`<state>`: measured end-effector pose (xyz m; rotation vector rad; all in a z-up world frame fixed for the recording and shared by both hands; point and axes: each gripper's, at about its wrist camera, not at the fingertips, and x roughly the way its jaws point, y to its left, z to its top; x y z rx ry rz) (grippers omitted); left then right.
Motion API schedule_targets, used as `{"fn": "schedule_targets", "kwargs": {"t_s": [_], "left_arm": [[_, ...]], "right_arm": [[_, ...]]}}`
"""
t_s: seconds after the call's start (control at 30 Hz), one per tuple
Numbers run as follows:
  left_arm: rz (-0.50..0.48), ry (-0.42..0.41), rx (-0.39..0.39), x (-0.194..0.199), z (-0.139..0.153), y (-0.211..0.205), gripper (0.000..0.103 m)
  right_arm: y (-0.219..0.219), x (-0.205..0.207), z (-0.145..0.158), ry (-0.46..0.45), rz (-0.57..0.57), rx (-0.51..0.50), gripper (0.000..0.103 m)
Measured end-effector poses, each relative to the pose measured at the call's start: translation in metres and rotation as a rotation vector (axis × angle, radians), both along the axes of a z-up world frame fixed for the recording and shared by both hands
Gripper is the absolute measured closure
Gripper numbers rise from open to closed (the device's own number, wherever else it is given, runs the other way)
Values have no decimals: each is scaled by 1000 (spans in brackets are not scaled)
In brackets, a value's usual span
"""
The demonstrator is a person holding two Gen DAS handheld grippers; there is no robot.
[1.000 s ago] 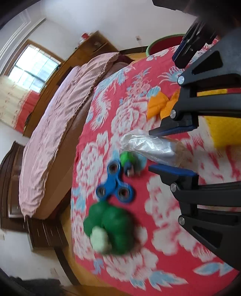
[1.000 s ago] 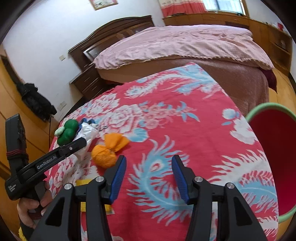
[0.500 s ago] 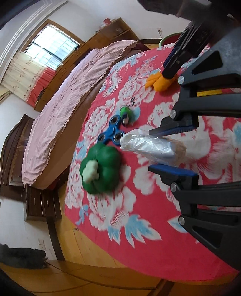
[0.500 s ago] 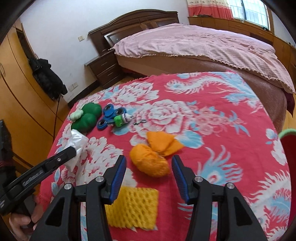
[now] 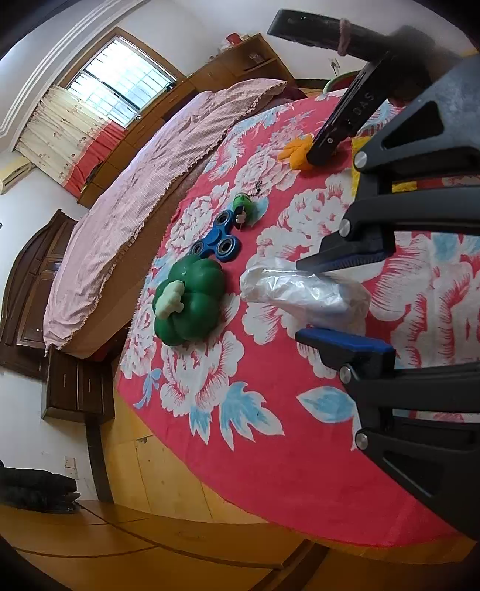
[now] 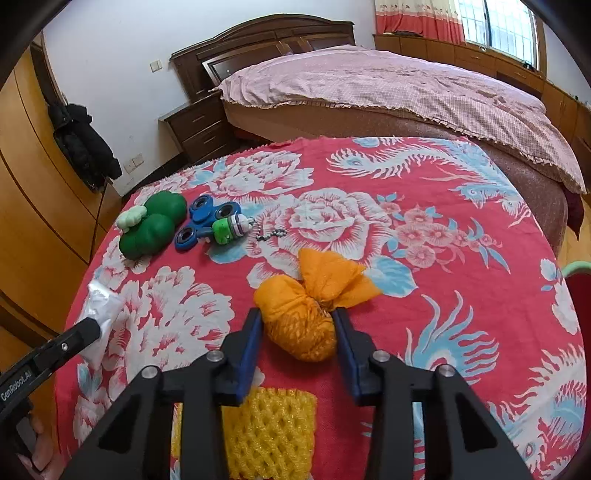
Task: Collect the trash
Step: 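Grasp the orange mesh bag with the right tool while the left tool holds the plastic bag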
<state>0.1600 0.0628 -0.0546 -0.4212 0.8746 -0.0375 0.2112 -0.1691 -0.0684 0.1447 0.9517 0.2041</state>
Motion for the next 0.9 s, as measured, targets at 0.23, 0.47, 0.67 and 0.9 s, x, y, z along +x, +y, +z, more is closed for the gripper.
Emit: {"fn": "schedule_targets", "kwargs": {"t_s": [0.23,0.47,0.67,0.9], "left_arm": [[-10,-28,2,-15,12,-2,72],[-46,-60,-4,-29,28,-16,72],[-81,-83,-22,-44,42,-30,72],[-141,-106,-28,-60,57,-55,72]], "right_arm": [[-10,-12,14,-20,-7,26,69],[-26,-43,47,-89,-22,50,69],[-45,-73,68,-126,-57,91,69],[-73,-106,82,-157,-107,122,69]]}}
